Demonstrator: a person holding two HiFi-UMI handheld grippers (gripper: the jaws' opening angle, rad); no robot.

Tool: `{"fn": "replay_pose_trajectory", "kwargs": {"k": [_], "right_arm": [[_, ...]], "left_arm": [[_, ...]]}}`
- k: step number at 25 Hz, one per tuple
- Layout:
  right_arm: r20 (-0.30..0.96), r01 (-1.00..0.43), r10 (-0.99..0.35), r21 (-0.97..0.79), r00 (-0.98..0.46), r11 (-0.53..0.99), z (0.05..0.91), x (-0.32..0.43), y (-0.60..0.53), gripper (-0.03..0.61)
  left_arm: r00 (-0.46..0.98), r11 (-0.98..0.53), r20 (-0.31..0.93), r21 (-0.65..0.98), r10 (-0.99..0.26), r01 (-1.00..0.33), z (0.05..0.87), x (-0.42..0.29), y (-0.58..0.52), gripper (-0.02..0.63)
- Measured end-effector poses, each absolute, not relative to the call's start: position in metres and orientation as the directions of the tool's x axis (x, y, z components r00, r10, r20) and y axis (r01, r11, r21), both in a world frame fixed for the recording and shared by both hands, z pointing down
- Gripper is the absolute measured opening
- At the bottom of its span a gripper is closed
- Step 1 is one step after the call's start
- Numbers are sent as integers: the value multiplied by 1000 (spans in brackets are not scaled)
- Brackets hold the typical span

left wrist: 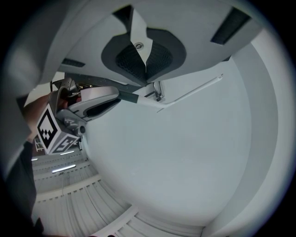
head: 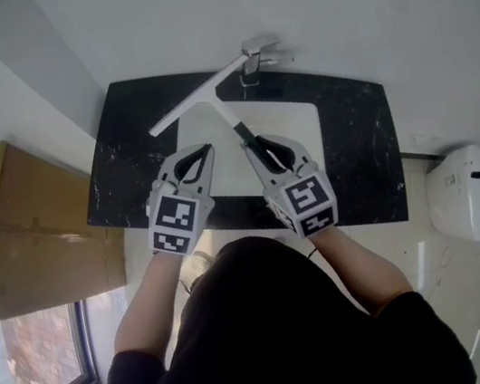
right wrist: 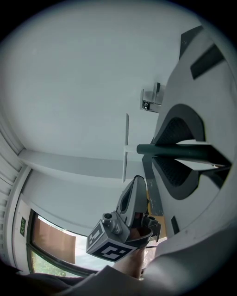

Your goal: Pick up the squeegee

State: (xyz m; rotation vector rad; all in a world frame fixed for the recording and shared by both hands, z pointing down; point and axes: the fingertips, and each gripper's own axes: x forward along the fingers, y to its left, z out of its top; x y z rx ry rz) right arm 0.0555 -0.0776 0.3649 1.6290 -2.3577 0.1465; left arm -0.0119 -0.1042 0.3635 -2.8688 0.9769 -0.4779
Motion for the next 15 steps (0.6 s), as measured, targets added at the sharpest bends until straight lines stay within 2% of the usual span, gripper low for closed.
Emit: {"fn": "replay_pose_trajectory", "kwargs": {"k": [15], "right_arm": [[277, -930, -904, 78, -325, 359, 363, 53, -74, 95]], "left_arm": [[755, -800, 267, -167, -600, -576, 364, -11, -102, 3]]}}
